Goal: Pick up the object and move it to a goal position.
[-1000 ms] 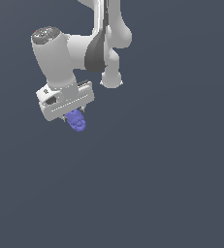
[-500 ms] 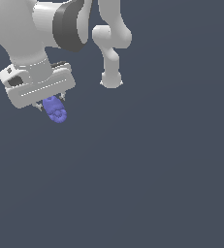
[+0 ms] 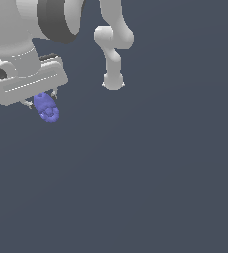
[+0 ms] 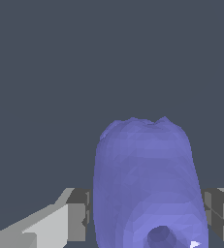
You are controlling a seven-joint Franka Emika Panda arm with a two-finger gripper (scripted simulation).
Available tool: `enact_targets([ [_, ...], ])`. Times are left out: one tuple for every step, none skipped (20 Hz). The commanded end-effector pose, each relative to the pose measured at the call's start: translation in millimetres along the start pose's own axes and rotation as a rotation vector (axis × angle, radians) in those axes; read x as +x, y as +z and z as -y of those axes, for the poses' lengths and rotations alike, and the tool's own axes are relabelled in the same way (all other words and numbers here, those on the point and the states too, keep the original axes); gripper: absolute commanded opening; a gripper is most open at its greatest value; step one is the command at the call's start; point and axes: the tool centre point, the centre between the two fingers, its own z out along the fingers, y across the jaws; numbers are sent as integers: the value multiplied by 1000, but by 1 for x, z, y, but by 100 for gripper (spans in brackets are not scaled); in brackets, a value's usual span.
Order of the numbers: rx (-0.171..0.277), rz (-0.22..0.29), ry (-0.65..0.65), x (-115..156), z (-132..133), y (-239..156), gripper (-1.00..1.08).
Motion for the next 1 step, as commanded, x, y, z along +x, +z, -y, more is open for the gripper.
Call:
enact_targets([
  [0, 0, -1, 0, -1, -1, -100],
])
